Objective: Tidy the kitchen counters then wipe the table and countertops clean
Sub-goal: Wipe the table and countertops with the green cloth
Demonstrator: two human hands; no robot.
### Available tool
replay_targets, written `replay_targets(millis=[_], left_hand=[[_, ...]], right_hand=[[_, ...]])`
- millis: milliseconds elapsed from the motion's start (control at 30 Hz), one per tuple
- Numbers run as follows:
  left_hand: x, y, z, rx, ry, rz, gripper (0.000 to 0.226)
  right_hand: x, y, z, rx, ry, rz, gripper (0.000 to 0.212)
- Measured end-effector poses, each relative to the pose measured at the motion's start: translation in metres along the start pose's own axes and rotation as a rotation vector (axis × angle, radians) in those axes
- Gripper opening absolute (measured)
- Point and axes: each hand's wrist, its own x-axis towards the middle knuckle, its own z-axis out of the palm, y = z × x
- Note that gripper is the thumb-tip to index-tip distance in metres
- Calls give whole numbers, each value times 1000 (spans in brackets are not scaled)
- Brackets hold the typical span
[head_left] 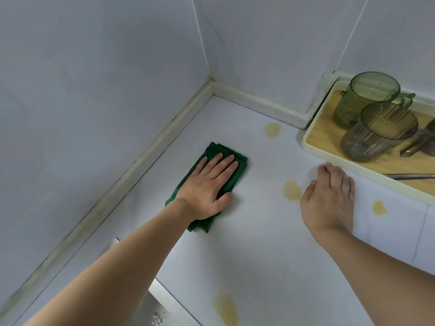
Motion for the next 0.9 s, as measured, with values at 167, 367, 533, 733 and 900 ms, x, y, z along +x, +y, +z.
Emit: replay_targets(millis=[167,367,533,733,900], left_hand=[[77,11,-15,-8,38,-21,70],[150,29,-24,-48,90,-96,69],[148,27,-24,-27,72,-24,73],[116,46,-17,-11,57,125,70],[69,40,-5,-45,68,157,65]], right_hand=[[0,0,1,-8,8,-5,53],[1,2,1,-2,-4,-14,55],[3,2,1,-17,-2,-24,54],[2,0,-1,-19,-12,-19,57],[1,0,-1,-14,-18,-9,58]])
